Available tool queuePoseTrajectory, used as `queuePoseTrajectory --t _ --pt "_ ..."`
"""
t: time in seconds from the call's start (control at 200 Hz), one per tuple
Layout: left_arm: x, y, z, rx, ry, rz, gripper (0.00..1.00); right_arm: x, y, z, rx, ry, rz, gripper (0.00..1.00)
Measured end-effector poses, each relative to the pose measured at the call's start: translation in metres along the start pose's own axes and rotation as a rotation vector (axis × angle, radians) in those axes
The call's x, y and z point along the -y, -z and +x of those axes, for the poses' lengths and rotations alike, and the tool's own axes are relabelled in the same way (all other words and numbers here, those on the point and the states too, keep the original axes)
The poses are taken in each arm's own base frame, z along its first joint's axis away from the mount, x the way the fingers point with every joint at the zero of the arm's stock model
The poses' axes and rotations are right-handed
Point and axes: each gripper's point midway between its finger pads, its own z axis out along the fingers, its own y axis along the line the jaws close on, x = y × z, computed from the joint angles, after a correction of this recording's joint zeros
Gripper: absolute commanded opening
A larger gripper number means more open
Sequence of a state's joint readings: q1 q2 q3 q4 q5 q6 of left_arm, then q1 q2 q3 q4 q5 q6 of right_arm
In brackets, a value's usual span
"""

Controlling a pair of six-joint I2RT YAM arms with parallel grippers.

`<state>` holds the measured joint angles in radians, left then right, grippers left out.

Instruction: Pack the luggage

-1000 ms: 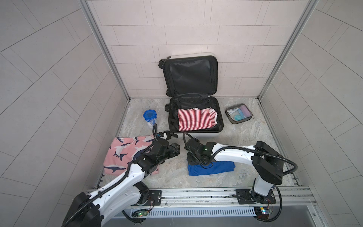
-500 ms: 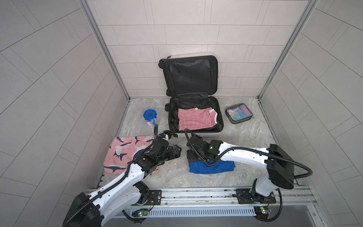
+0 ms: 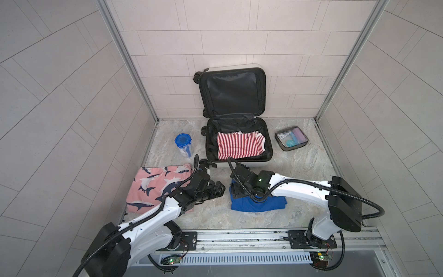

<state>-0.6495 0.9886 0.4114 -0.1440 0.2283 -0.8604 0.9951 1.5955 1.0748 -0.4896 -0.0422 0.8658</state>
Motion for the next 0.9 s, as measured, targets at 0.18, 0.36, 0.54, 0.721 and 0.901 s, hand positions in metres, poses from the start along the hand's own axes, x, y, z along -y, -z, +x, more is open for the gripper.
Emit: queuePoseTrajectory --t 0.18,0.36,0.54,0.721,0.901 --pt "0.000 -0.001 0.011 -0.019 0.006 0.045 0.84 0.016 -0.008 -0.002 -0.013 -0.044 0.004 0.67" --pt "0.007 0.002 0.019 -0.033 -0.005 0.099 0.84 0.031 -0.016 -0.002 -0.027 -0.096 -0.003 0.66" --pt "0.023 -0.001 0.027 -0.060 -0.040 0.155 0.84 0.035 -0.018 -0.008 -0.023 -0.142 -0.026 0.64" --pt "0.018 -0.013 0.039 -0.113 -0.051 0.127 0.84 0.040 -0.013 -0.014 -0.005 -0.170 -0.046 0.62" --pt "0.012 -0.023 0.049 -0.156 -0.059 0.084 0.83 0.057 0.016 -0.030 0.058 -0.204 -0.058 0.67"
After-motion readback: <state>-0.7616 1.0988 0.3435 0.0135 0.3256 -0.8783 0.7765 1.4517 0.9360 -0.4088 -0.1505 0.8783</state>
